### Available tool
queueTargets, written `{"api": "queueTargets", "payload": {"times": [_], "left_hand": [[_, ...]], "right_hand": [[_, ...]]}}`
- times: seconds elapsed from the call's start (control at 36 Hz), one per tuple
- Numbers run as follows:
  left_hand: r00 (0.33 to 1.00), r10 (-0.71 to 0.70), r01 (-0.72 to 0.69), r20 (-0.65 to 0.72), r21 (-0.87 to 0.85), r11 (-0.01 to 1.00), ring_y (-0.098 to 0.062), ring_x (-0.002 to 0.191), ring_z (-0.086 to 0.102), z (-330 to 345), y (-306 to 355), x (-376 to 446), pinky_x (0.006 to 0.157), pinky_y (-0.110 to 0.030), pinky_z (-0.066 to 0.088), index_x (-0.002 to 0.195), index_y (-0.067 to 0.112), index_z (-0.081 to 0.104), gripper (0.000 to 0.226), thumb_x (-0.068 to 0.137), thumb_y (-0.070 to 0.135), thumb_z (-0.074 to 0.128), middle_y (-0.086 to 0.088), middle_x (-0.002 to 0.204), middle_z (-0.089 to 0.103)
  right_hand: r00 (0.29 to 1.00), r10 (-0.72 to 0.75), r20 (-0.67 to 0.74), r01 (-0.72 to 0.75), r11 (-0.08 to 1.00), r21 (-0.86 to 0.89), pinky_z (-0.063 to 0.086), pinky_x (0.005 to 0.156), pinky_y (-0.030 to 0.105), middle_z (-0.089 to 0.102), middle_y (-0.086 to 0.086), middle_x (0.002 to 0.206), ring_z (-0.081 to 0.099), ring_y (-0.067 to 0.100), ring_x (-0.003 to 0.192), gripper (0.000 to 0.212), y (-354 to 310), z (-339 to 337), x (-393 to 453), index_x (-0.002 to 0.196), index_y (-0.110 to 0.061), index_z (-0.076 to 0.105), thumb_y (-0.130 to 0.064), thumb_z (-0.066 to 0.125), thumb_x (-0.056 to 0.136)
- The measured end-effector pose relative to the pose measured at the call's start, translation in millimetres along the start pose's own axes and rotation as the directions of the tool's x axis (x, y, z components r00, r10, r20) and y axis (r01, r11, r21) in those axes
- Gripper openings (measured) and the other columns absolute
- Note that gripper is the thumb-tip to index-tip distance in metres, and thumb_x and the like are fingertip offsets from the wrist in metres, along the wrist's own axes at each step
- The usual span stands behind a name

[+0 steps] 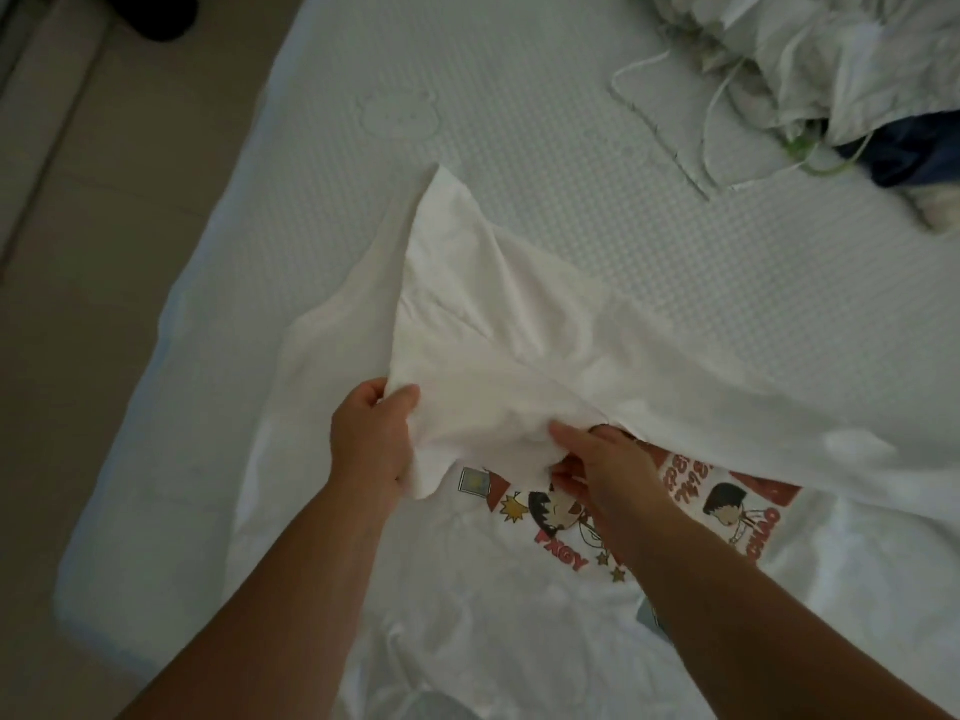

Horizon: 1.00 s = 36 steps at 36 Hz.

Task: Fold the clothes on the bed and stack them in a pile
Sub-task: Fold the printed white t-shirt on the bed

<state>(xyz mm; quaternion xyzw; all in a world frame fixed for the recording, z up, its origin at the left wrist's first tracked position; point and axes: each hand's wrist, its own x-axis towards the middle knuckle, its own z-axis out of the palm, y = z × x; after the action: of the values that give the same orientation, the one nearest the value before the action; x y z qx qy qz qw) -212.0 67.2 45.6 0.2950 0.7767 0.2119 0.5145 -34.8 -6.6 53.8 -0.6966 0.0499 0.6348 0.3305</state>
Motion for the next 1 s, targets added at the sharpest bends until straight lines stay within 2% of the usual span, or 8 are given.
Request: {"api": "queueTargets", "payload": {"times": [0.08,0.22,0.36,0.56,0.64,0.75,0.89,1.0], "left_hand": [[0.999,-0.016,0.004,0.051,0.23,0.973,-0.033,0.084,0.063,-5.7,-15.7,6.5,0.072,-0.038,0.051,0.077,0.012,0.063,0.011,0.084,0.021,0.061,-0.012,0.086,0.067],[0.987,0.141,-0.158,0.074,0.573,0.804,-0.018,0.074,0.054,-13.8,-6.6,19.1,0.06,-0.028,0.036,0.088,0.02,0.057,0.02,0.078,0.036,0.065,0.008,0.075,0.056],[0.95,0.301,-0.293,0.084,0.578,0.762,-0.026,0.106,0.057,0.0,44.6,52.7,0.08,-0.029,0.038,0.12,0.015,0.054,0.052,0.078,0.044,0.065,-0.004,0.114,0.061],[0.896,0.373,-0.442,0.241,0.554,0.705,-0.022,0.092,0.063,46.5,126.0,98.9,0.069,-0.024,0.037,0.106,0.009,0.067,0.044,0.083,0.047,0.059,-0.008,0.1,0.067],[0.901,0.36,-0.434,0.243,0.511,0.742,-0.026,0.102,0.061,60.4,141.9,114.2,0.073,-0.023,0.04,0.118,0.006,0.062,0.048,0.086,0.043,0.058,-0.011,0.115,0.064],[0.918,0.348,-0.396,0.191,0.389,0.832,-0.028,0.104,0.061,72.3,154.4,128.4,0.084,-0.028,0.049,0.115,0.005,0.063,0.039,0.087,0.032,0.06,-0.014,0.117,0.063],[0.98,0.152,-0.16,0.129,0.059,0.985,-0.028,0.108,0.06,69.2,154.9,141.0,0.092,-0.042,0.051,0.124,-0.001,0.055,0.061,0.079,0.036,0.073,-0.016,0.124,0.059],[0.963,0.236,-0.249,0.133,0.099,0.963,-0.026,0.114,0.056,76.5,154.2,148.2,0.098,-0.036,0.046,0.127,0.005,0.054,0.058,0.085,0.044,0.063,-0.011,0.129,0.057]], "right_hand": [[0.998,0.027,-0.052,-0.026,0.999,0.028,0.052,0.066,0.029,0.065,0.007,0.081,0.061,0.019,0.073,0.011,16.5,4.6,-5.8,0.084,-0.009,0.06,-0.017,0.067,0.083],[0.999,-0.032,-0.028,0.018,0.915,-0.404,0.048,0.06,0.027,0.067,0.005,0.082,0.059,0.016,0.068,0.029,21.2,-0.4,-11.2,0.085,-0.019,0.062,-0.048,0.061,0.084],[0.968,-0.241,0.075,0.201,0.554,-0.808,0.038,0.04,0.013,0.062,-0.005,0.06,0.045,0.0,0.037,0.033,-0.9,-16.9,-11.7,0.072,-0.017,0.06,-0.044,0.054,0.089],[0.636,-0.769,0.058,0.349,0.22,-0.911,0.038,0.097,0.039,0.053,-0.001,0.116,0.048,0.02,0.11,0.04,-62.3,-15.4,30.4,0.12,-0.018,0.055,-0.041,0.056,0.087],[0.649,-0.756,0.08,0.268,0.129,-0.955,0.031,0.101,0.044,0.05,0.006,0.128,0.042,0.026,0.118,0.046,-81.7,-10.0,55.6,0.126,-0.019,0.051,-0.046,0.051,0.089],[0.671,-0.735,0.102,0.276,0.119,-0.954,0.032,0.094,0.042,0.059,0.004,0.112,0.047,0.024,0.101,0.034,-98.4,-6.5,79.7,0.114,-0.022,0.06,-0.042,0.047,0.091],[0.724,-0.69,0.006,0.376,0.387,-0.842,0.041,0.068,0.029,0.056,-0.013,0.074,0.054,0.013,0.072,0.019,-115.4,-14.3,93.9,0.088,-0.028,0.062,-0.039,0.049,0.092],[0.722,-0.691,0.037,0.338,0.305,-0.891,0.037,0.066,0.029,0.052,-0.013,0.073,0.049,0.01,0.067,0.021,-119.9,-17.1,103.1,0.09,-0.027,0.06,-0.039,0.044,0.094]]}}
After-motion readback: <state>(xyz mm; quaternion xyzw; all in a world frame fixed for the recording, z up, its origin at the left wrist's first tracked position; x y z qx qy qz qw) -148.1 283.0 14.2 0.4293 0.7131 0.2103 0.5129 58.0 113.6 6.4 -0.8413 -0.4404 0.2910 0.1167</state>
